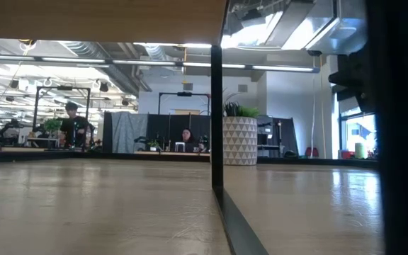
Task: Pick & Place candle stick holders
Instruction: Return to Home Position
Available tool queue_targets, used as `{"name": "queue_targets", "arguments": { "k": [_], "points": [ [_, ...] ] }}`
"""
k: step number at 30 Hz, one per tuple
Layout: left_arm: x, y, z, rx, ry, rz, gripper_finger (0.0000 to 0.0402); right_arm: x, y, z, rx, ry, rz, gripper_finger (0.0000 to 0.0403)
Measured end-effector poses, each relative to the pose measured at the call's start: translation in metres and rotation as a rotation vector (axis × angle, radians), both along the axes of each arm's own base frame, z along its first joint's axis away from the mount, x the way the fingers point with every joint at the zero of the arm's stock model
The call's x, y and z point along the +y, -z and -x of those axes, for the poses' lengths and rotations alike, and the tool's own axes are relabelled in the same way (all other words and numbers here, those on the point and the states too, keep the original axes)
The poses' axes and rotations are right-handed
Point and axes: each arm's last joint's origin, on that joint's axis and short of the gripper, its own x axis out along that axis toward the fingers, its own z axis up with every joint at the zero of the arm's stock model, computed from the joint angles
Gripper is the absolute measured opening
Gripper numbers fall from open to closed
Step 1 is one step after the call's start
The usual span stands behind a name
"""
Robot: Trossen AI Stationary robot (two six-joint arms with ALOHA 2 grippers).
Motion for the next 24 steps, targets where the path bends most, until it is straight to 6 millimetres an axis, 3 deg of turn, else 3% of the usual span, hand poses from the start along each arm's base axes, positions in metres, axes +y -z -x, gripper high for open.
{"name": "queue_targets", "arguments": {
  "k": [6,10,17,24],
  "points": [
    [-0.015,0.010,0.056,-0.027,-0.063,-0.035,0.0002,0.000,0.000,0.000,-0.001,0.000,0.000,0.0001],
    [-0.021,0.035,0.086,-0.099,-0.087,-0.020,0.0002,0.000,0.000,0.000,0.000,0.000,0.000,0.0001],
    [-0.025,0.090,0.116,-0.232,0.050,0.045,0.0002,0.000,0.000,0.000,-0.001,0.000,0.000,0.0001],
    [-0.019,0.135,0.141,-0.199,0.056,0.002,0.0002,0.000,0.000,0.000,-0.001,0.000,0.000,0.0001]
  ]
}}
